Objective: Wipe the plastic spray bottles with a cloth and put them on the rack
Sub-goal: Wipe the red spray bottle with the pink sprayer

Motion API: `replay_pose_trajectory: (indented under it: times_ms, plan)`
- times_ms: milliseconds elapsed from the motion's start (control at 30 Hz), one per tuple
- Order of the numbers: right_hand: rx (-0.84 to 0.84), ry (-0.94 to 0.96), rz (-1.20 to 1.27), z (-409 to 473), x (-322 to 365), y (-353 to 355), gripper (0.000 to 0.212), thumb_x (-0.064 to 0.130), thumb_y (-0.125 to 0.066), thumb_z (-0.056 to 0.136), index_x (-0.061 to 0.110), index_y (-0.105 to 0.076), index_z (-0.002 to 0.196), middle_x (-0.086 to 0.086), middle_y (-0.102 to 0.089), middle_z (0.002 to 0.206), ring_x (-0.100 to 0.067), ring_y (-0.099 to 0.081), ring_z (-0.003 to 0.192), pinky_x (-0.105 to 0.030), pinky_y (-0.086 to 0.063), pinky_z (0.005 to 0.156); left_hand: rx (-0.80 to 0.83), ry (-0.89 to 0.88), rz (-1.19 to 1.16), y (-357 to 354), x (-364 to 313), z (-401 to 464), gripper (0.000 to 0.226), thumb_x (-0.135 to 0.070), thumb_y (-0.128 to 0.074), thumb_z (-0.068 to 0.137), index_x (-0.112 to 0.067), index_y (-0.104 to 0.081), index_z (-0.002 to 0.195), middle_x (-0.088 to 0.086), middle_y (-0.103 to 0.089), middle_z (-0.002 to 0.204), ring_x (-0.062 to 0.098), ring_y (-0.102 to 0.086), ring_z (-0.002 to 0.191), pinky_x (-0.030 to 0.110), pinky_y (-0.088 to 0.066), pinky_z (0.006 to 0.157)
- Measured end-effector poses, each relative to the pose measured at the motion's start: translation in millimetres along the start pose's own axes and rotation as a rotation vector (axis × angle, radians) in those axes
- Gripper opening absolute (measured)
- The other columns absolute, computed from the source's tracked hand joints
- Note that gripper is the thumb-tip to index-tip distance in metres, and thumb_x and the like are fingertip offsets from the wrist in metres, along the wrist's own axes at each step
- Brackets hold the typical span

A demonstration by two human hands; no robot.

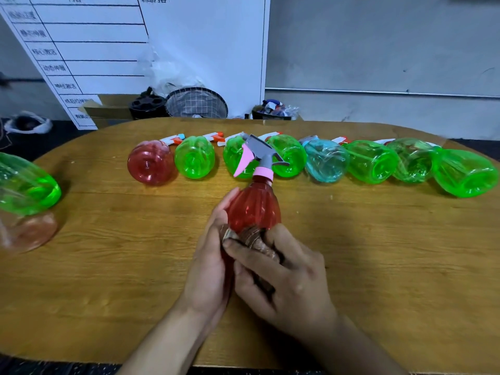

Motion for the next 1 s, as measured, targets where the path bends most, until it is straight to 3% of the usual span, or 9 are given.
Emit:
replay_pose_trajectory:
  times_ms: [133,267,367,433,567,733,800,867,1000]
  plan:
    - [-0.047,-0.151,0.25,8,-16,12,0.023,0.021,-0.069,0.096,0.019,-0.08,0.116,-0.001,-0.055,0.089,-0.01,-0.054,0.071,-0.022,-0.047,0.063,-0.031,0.01,-0.023,-2,-4,-3,0.056,-0.056,-0.049,0.103,-0.029,-0.054,0.151,0.009,-0.067,0.144,0.027,-0.062,0.137,0.043,-0.051,0.112]
    - [-0.267,-0.426,0.49,10,-59,34,0.024,0.02,-0.061,0.101,0.016,-0.077,0.117,-0.001,-0.06,0.09,-0.022,-0.055,0.085,-0.032,-0.044,0.076,0.024,0.008,-0.025,-12,-5,-3,0.078,-0.061,-0.077,0.085,-0.03,-0.053,0.152,0.008,-0.066,0.145,0.028,-0.066,0.132,0.049,-0.062,0.094]
    - [-0.322,-0.503,0.516,9,-76,42,0.025,0.013,-0.058,0.103,0.009,-0.075,0.12,-0.014,-0.068,0.103,-0.026,-0.061,0.097,-0.033,-0.047,0.087,0.062,0.025,-0.052,-18,-2,-4,0.061,-0.044,-0.067,0.088,-0.036,-0.057,0.148,-0.002,-0.068,0.143,0.022,-0.067,0.129,0.042,-0.064,0.087]
    - [-0.337,-0.535,0.53,9,-79,44,0.026,0.012,-0.057,0.103,0.008,-0.074,0.122,-0.015,-0.069,0.107,-0.023,-0.064,0.102,-0.032,-0.049,0.091,0.076,0.033,-0.047,-21,2,-6,0.06,-0.047,-0.067,0.087,-0.038,-0.06,0.145,-0.004,-0.068,0.143,0.02,-0.066,0.131,0.039,-0.063,0.092]
    - [-0.332,-0.564,0.506,10,-79,42,0.025,0.015,-0.059,0.102,0.013,-0.076,0.12,-0.008,-0.071,0.107,-0.021,-0.065,0.102,-0.028,-0.048,0.091,0.129,0.055,-0.01,-32,7,-11,0.054,-0.053,-0.055,0.095,-0.041,-0.058,0.148,-0.005,-0.065,0.147,0.021,-0.064,0.134,0.058,-0.06,0.097]
    - [-0.191,-0.449,0.27,11,-62,35,0.026,0.023,-0.061,0.102,0.02,-0.077,0.123,-0.001,-0.055,0.088,-0.009,-0.054,0.084,-0.017,-0.041,0.076,0.091,0.03,0.032,-26,2,-8,0.043,-0.046,-0.041,0.111,-0.037,-0.055,0.151,-0.002,-0.066,0.145,0.019,-0.063,0.135,0.043,-0.061,0.098]
    - [-0.153,-0.335,0.204,12,-46,31,0.028,0.024,-0.061,0.101,0.016,-0.076,0.124,0.002,-0.049,0.089,-0.005,-0.051,0.082,-0.014,-0.04,0.074,0.047,0.016,0.038,-18,3,-4,0.041,-0.045,-0.039,0.114,-0.039,-0.054,0.151,-0.002,-0.066,0.146,0.02,-0.062,0.136,0.048,-0.058,0.103]
    - [-0.095,-0.187,0.153,10,-27,25,0.027,0.023,-0.065,0.099,0.017,-0.078,0.121,0.001,-0.048,0.091,-0.006,-0.051,0.076,-0.017,-0.043,0.069,-0.016,-0.005,0.048,-7,2,-1,0.041,-0.046,-0.04,0.112,-0.044,-0.055,0.15,-0.001,-0.065,0.148,0.022,-0.06,0.139,0.058,-0.046,0.116]
    - [0.038,0.043,0.027,3,-2,9,0.024,0.026,-0.07,0.098,0.024,-0.08,0.119,-0.006,-0.059,0.09,-0.014,-0.058,0.073,-0.03,-0.052,0.057,-0.005,-0.041,0.045,-1,-8,2,0.047,-0.045,-0.04,0.107,-0.037,-0.053,0.152,0.002,-0.066,0.147,0.025,-0.06,0.14,0.054,-0.036,0.124]
Point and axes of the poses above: each hand's wrist, its own z-axis towards the middle knuckle, its own y-axis out of the back of the hand, x = y × z, the point moved 8 cm from there along z, towards the middle knuckle
